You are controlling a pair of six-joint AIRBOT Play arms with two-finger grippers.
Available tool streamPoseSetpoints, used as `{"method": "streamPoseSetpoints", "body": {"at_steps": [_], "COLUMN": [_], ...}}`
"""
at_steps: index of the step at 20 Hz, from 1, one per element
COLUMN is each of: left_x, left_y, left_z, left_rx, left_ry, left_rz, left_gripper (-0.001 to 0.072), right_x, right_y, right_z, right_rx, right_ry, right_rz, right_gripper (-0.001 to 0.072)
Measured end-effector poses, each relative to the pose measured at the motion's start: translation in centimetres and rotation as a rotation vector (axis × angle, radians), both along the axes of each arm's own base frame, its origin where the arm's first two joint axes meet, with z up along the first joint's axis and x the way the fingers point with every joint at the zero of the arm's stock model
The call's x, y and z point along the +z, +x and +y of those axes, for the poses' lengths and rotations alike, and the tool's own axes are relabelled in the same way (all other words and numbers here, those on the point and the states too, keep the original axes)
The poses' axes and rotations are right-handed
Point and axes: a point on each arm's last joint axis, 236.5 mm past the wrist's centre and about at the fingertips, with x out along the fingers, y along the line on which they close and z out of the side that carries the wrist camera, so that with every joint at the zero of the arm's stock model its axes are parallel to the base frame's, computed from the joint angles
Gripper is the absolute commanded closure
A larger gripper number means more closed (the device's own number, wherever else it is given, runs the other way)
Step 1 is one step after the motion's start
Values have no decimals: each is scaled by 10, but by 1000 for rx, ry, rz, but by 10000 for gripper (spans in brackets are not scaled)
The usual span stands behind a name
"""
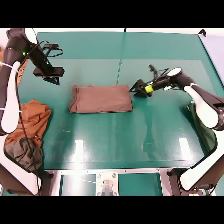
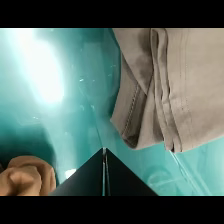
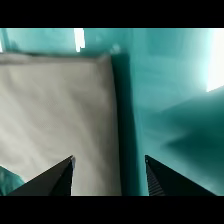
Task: Fold the shirts.
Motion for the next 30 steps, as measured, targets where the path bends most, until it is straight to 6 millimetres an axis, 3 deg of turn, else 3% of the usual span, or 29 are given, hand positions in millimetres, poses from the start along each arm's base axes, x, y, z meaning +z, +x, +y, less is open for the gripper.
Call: {"method": "streamPoseSetpoints", "body": {"at_steps": [1,2,3,6,8,10,12,15,17,19,22,25,27,30], "left_x": [0,0,0,0,0,0,0,0,0,0,0,0,0,0], "left_y": [0,0,0,1,1,0,-1,-1,-2,-2,-2,-2,-2,-2], "left_z": [0,0,0,0,0,0,0,0,0,0,0,0,0,0], "left_rx": [2,4,5,5,5,5,4,4,4,4,4,4,4,4], "left_ry": [0,0,0,0,0,0,0,0,0,1,1,1,1,1], "left_rz": [-1,-1,-1,-2,-2,0,4,7,7,7,8,8,8,8], "left_gripper": [683,683,683,683,683,683,683,683,683,683,683,683,683,683], "right_x": [-4,-8,-13,2,39,89,147,223,258,279,288,283,278,270], "right_y": [-3,-7,-11,-8,3,23,36,44,38,24,-10,-61,-101,-155], "right_z": [13,28,40,66,69,50,15,-71,-139,-210,-310,-394,-432,-464], "right_rx": [12,23,43,85,104,82,44,-88,-209,-354,-574,-774,-881,-992], "right_ry": [6,12,7,24,55,55,34,-49,-114,-178,-261,-347,-407,-488], "right_rz": [0,1,1,-46,-103,-188,-280,-389,-423,-424,-370,-267,-182,-45], "right_gripper": [285,504,678,697,697,697,697,698,697,697,698,698,698,698]}}
